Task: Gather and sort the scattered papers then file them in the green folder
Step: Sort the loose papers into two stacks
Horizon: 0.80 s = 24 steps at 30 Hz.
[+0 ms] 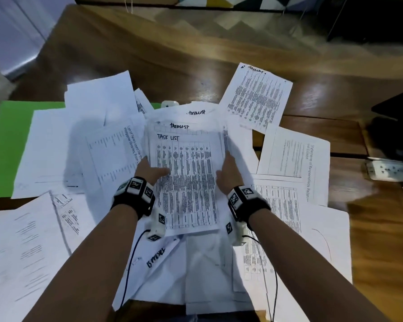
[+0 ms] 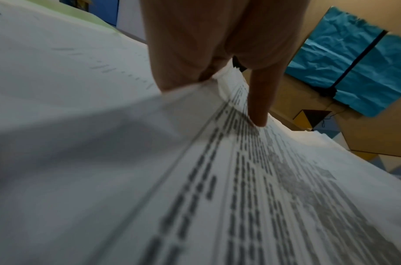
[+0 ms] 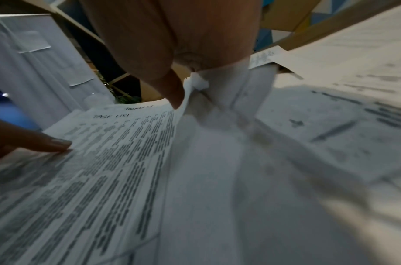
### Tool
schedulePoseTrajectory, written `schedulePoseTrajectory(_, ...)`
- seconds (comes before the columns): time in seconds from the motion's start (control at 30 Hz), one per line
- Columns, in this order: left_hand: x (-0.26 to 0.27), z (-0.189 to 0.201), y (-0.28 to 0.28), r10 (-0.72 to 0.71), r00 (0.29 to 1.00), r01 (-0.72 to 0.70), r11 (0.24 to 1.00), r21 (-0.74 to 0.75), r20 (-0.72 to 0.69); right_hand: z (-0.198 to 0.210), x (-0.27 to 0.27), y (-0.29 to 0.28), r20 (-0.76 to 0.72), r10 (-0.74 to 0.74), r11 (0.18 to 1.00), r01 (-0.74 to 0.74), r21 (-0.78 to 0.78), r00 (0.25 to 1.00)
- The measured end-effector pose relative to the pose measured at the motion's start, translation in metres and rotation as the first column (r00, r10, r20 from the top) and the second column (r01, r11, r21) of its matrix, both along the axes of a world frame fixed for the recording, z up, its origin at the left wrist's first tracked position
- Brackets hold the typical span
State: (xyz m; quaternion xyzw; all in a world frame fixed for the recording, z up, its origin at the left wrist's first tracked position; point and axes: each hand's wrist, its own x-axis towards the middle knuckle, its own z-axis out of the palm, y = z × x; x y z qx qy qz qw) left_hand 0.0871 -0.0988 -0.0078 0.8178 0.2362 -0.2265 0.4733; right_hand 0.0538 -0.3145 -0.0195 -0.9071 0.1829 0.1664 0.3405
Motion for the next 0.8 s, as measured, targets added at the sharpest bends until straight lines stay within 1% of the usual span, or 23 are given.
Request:
schedulePoseTrajectory(0.03,0.001,0.001,-0.002,0.004,1.0,-0.004,1.0,-0.01,0.013,0.002,0.003,0.002,0.004,0.08,0.993,-0.079,-0.093,0.997)
schedulePoseTrajectory(0.07,0.004,-0.002,-0.003,0.014,0.999,-0.014,1.0,-0.018,0.031,0.001,0.006,0.004,-0.024,0.162,0.967,-0.163,-0.195,0.987)
schedulePoseTrajectory(0.1,0.005,-0.005,-0.003,0.027,0.999,-0.027,0.999,-0.024,0.033,0.002,0.008,0.003,-0.066,0.209,0.935,-0.22,-0.28,0.976)
schedulePoseTrajectory(0.13,0.006,-0.005,-0.004,0.03,0.999,-0.029,0.999,-0.028,0.035,0.001,0.012,0.0,-0.11,0.224,0.91,-0.248,-0.333,0.968)
schedulePoseTrajectory(0.2,0.01,-0.009,-0.004,0.074,0.997,-0.073,0.997,-0.024,0.025,0.003,0.026,-0.014,-0.136,0.202,0.894,-0.239,-0.378,0.97)
schedulePoseTrajectory(0.27,0.015,-0.01,-0.004,0.119,0.993,-0.119,0.993,-0.019,0.004,0.006,0.043,-0.038,-0.15,0.123,0.913,-0.171,-0.371,0.981)
schedulePoseTrajectory(0.33,0.026,-0.024,0.001,0.14,0.99,-0.14,0.99,-0.013,-0.004,0.007,0.063,-0.068,-0.125,-0.017,0.925,-0.032,-0.38,0.992)
schedulePoseTrajectory(0.4,0.035,-0.016,-0.002,0.136,0.991,-0.136,0.99,0.021,-0.011,0.01,0.085,-0.098,-0.081,-0.185,0.912,0.141,-0.385,0.979)
schedulePoseTrajectory(0.43,0.038,-0.011,-0.004,0.141,0.99,-0.141,0.99,0.027,-0.007,0.01,0.096,-0.114,-0.072,-0.232,0.906,0.189,-0.378,0.97)
schedulePoseTrajectory(0.53,0.048,-0.004,-0.007,0.151,0.988,-0.15,0.987,0.051,-0.016,0.005,0.135,-0.158,-0.155,-0.275,0.901,0.198,-0.387,0.949)
schedulePoseTrajectory(0.6,0.05,-0.002,-0.006,0.154,0.987,-0.153,0.988,0.022,-0.047,0.001,0.154,-0.178,-0.142,-0.354,0.881,0.279,-0.381,0.924)
schedulePoseTrajectory(0.63,0.052,-0.002,-0.004,0.15,0.987,-0.149,0.989,0.019,-0.062,-0.008,0.164,-0.186,-0.141,-0.387,0.874,0.314,-0.372,0.911)
schedulePoseTrajectory(0.7,0.055,-0.002,-0.002,0.13,0.986,-0.13,0.991,0.007,-0.104,-0.02,0.182,-0.194,-0.152,-0.404,0.881,0.34,-0.329,0.902)
schedulePoseTrajectory(0.73,0.055,-0.002,-0.002,0.123,0.986,-0.124,0.992,-0.002,-0.114,-0.039,0.195,-0.205,-0.151,-0.419,0.873,0.352,-0.338,0.895)
schedulePoseTrajectory(0.77,0.055,-0.002,-0.002,0.123,0.985,-0.125,0.992,-0.003,-0.117,-0.046,0.202,-0.207,-0.131,-0.433,0.863,0.368,-0.346,0.892)
schedulePoseTrajectory(0.8,0.054,-0.002,-0.002,0.129,0.984,-0.13,0.992,0.001,-0.119,-0.038,0.202,-0.198,-0.135,-0.447,0.858,0.381,-0.345,0.885)
